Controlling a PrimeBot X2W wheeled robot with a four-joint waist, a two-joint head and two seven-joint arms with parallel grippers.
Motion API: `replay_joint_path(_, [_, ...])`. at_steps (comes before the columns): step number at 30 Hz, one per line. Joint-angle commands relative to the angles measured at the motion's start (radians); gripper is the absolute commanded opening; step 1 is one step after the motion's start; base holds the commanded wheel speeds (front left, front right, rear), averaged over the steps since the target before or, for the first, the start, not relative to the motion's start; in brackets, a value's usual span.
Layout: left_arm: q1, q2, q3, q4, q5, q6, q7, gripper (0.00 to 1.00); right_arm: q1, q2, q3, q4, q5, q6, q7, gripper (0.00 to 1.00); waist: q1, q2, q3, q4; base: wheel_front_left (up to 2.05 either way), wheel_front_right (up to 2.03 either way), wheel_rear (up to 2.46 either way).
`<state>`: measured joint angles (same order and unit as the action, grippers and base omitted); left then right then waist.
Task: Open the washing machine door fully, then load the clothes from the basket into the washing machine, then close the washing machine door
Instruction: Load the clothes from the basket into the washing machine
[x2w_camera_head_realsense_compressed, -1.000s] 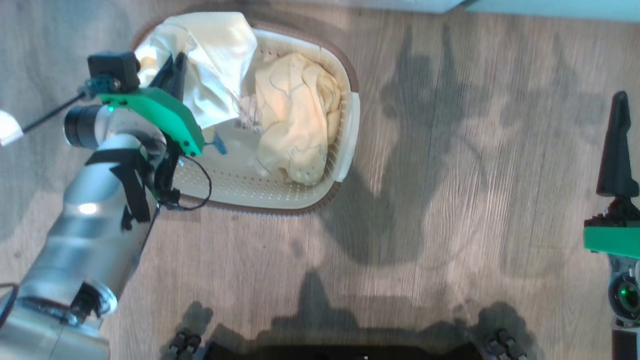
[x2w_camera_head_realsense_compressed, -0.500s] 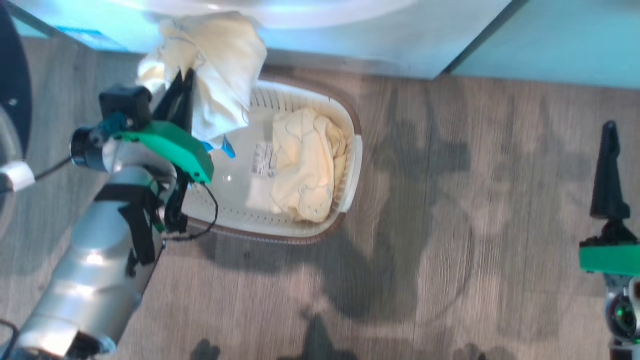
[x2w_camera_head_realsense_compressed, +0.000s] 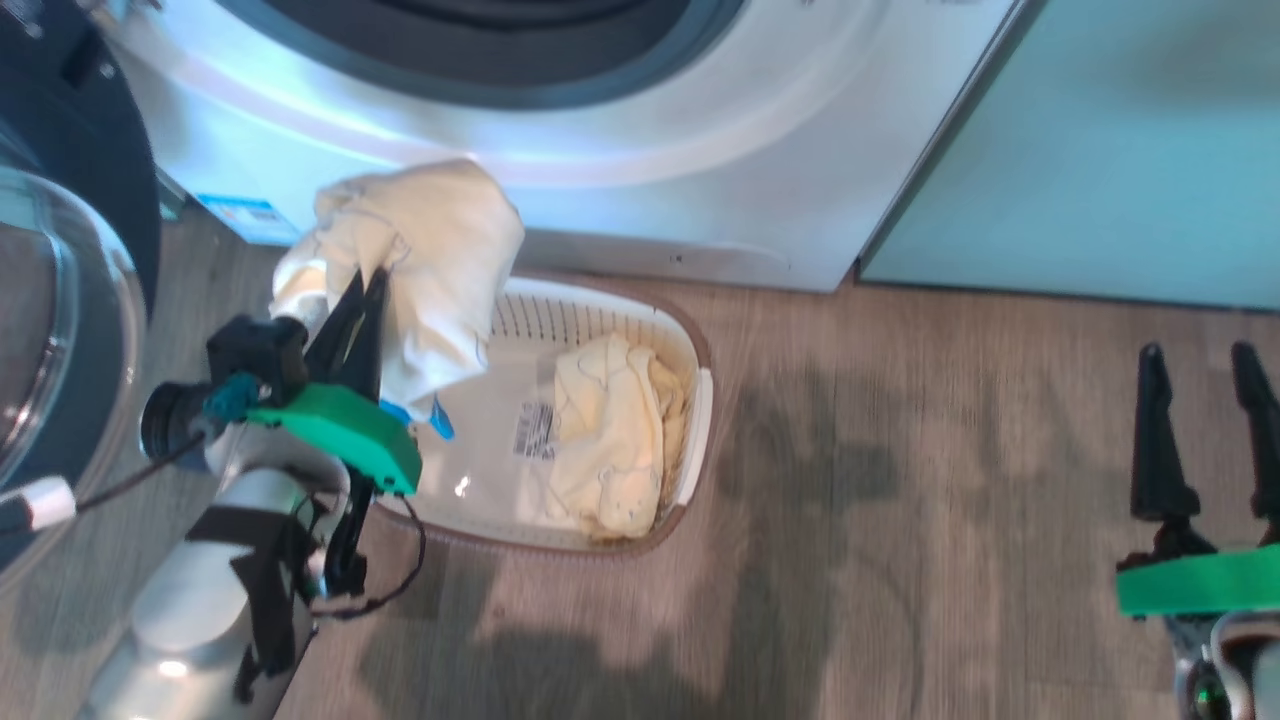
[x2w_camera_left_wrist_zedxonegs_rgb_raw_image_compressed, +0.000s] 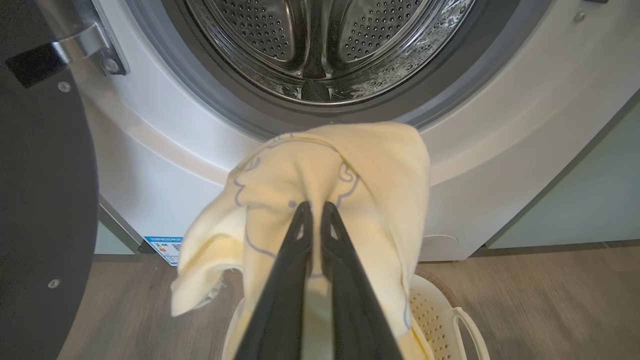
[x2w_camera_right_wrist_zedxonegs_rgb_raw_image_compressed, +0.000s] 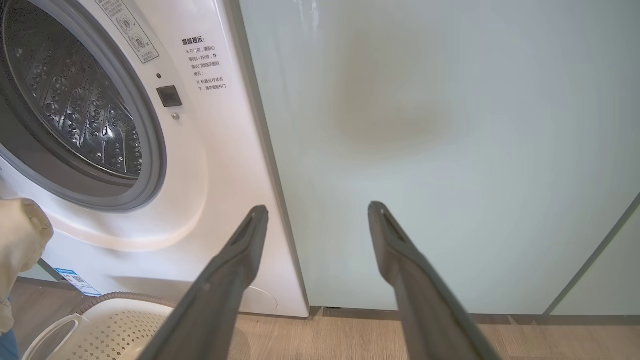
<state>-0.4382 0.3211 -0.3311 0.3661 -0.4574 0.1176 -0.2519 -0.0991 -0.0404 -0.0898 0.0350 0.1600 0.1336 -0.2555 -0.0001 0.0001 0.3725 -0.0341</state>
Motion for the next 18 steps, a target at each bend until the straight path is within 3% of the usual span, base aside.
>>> replay_joint_path(1, [0.002, 0.049, 0.039, -0.052, 0.007, 0.011, -0.003, 0.0, 0.011, -0.01, 0.026, -0.022, -0.007, -0.003, -0.006, 1.0, 0.0001, -0.0001, -0.043, -0.001, 0.0, 0.0, 0.0])
replay_joint_path(18, [0.199, 0.074, 0.025, -0.23, -0.003, 0.073, 0.048, 0.0, 0.125, -0.01, 0.032, -0.031, 0.002, -0.003, 0.022, 1.0, 0.0001, -0.0001, -0.22, -0.011, 0.0, 0.0, 0.0])
